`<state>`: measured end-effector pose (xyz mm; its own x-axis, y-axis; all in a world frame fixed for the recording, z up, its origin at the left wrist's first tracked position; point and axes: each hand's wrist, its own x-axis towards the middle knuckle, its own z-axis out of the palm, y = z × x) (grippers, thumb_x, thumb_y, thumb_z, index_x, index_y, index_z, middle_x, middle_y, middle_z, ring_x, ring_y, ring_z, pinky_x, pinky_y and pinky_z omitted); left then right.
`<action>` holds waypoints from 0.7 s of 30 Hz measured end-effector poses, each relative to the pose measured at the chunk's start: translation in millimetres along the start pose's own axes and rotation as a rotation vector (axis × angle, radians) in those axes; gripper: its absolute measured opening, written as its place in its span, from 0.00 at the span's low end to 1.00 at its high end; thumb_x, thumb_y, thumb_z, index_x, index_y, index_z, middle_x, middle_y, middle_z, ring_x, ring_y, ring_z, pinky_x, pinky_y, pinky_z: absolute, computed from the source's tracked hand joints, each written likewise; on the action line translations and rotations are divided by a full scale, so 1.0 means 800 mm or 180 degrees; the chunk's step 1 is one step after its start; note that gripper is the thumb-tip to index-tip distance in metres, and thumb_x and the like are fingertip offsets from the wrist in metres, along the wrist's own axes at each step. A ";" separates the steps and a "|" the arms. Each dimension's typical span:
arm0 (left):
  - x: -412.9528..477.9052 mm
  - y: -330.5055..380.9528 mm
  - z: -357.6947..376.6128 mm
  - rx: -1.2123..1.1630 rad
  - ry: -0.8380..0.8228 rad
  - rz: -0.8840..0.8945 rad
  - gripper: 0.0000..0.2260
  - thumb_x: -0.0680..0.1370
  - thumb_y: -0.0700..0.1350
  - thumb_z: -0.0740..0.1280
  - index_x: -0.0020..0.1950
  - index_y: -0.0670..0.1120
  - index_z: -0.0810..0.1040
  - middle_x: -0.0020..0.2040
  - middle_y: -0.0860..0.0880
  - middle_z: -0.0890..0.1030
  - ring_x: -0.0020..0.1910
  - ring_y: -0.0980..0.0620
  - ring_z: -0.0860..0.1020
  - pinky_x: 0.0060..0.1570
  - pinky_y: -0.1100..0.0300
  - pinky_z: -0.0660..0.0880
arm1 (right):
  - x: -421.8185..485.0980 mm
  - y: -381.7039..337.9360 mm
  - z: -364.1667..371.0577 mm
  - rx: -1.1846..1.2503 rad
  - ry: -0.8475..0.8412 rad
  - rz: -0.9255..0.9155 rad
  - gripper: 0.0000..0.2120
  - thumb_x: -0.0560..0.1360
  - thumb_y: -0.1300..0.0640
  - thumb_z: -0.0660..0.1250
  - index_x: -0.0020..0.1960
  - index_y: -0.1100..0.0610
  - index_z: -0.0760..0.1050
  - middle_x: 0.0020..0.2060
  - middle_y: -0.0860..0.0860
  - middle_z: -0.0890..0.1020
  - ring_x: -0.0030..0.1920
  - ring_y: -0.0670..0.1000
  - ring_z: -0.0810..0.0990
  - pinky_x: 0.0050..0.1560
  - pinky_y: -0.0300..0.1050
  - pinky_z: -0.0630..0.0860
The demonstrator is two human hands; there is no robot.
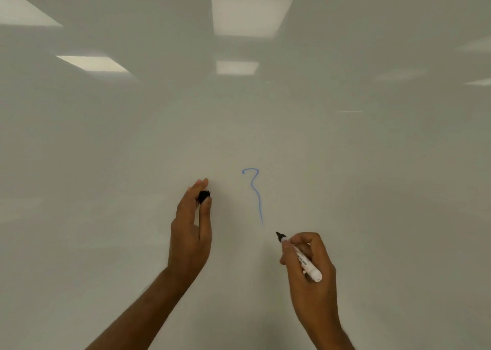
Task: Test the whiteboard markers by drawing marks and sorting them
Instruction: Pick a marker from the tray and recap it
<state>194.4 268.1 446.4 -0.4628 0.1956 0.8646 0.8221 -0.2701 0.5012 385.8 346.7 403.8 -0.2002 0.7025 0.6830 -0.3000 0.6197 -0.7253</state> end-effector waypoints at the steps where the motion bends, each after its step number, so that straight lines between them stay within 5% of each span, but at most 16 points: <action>1: -0.005 0.013 -0.002 -0.0392 0.0124 -0.0311 0.12 0.85 0.44 0.60 0.67 0.45 0.76 0.65 0.53 0.81 0.67 0.56 0.76 0.69 0.59 0.71 | -0.010 -0.013 0.004 0.0120 -0.0177 -0.0073 0.03 0.78 0.59 0.69 0.49 0.55 0.76 0.33 0.53 0.79 0.35 0.61 0.77 0.33 0.44 0.73; 5: -0.010 0.041 -0.018 -0.2399 0.0208 -0.1948 0.09 0.85 0.42 0.59 0.61 0.40 0.75 0.57 0.39 0.84 0.56 0.43 0.84 0.61 0.49 0.77 | -0.035 -0.043 0.023 0.0406 -0.0909 0.0026 0.07 0.78 0.56 0.70 0.55 0.48 0.80 0.46 0.45 0.84 0.44 0.47 0.82 0.46 0.39 0.79; 8: -0.020 0.050 -0.034 -0.3471 0.0116 -0.2541 0.09 0.84 0.42 0.59 0.61 0.42 0.75 0.58 0.35 0.82 0.55 0.41 0.84 0.57 0.49 0.81 | -0.048 -0.052 0.033 0.0429 -0.1253 0.0105 0.10 0.78 0.49 0.67 0.58 0.42 0.79 0.55 0.43 0.84 0.56 0.48 0.82 0.56 0.42 0.80; 15: -0.053 0.071 -0.047 -0.3738 -0.0328 -0.2799 0.15 0.84 0.42 0.59 0.69 0.43 0.75 0.56 0.38 0.83 0.55 0.43 0.83 0.57 0.50 0.79 | -0.067 -0.053 0.049 0.0429 -0.1411 0.0034 0.14 0.80 0.49 0.62 0.64 0.48 0.77 0.58 0.38 0.82 0.62 0.43 0.80 0.60 0.42 0.79; 21: -0.082 0.082 -0.043 -0.3852 -0.0533 -0.2909 0.12 0.83 0.42 0.60 0.65 0.42 0.77 0.52 0.40 0.82 0.52 0.45 0.82 0.53 0.52 0.80 | -0.076 -0.047 0.046 0.0605 -0.1090 0.0070 0.13 0.80 0.52 0.60 0.61 0.51 0.79 0.58 0.39 0.83 0.62 0.45 0.80 0.61 0.44 0.79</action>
<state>267.1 204.9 423.3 -0.5357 0.7966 0.2799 -0.5108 -0.5697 0.6439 374.7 267.4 392.5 -0.4985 0.5376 0.6801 -0.4532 0.5072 -0.7331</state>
